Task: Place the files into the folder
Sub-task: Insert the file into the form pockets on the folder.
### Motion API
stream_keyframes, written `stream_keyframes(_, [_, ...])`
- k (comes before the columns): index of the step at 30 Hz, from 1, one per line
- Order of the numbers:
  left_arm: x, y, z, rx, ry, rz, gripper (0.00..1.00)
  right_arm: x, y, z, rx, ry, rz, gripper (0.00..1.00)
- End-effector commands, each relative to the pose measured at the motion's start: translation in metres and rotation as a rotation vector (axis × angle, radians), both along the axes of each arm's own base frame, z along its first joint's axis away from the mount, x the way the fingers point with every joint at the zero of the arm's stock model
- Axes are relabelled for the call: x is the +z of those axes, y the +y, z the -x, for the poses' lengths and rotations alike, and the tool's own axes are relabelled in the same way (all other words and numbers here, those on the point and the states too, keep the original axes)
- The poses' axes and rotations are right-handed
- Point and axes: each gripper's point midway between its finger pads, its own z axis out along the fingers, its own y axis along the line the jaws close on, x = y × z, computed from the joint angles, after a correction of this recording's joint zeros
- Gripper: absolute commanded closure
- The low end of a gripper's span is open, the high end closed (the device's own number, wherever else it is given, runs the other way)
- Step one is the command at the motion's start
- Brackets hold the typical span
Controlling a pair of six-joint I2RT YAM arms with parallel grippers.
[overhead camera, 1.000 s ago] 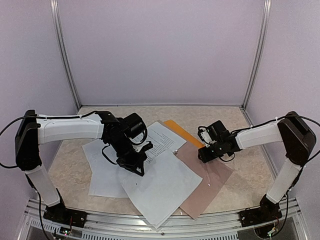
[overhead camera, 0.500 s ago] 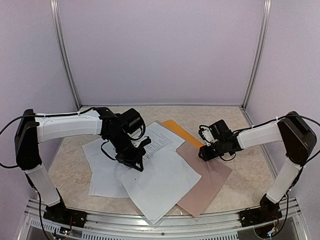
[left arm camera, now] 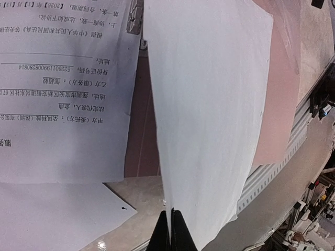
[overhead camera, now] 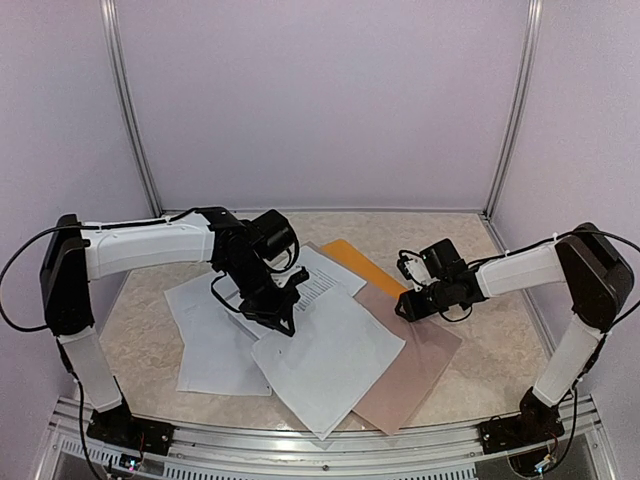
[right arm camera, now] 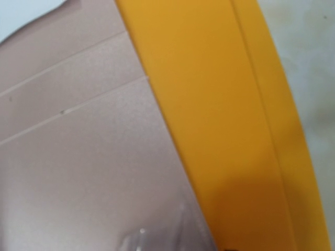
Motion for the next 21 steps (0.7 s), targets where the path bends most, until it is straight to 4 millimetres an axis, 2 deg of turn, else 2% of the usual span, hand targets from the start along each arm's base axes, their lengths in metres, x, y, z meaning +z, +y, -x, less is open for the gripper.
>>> stream_keyframes(1, [-0.001,-0.007,-0.001,0.005,0.04,-0.001,1.0,-0.027,-0.011,0.032,0.007,0.142,0.027,0.57])
stream_keyframes(11, [-0.003,-0.026,-0.003,-0.001,0.058,0.062,1.0,-0.024,-0.01,0.033,0.011,0.136,0.02,0.57])
stream_keyframes(21, [-0.004,-0.055,-0.01,0.001,0.091,0.161,1.0,-0.019,-0.008,0.033,0.015,0.128,0.003,0.57])
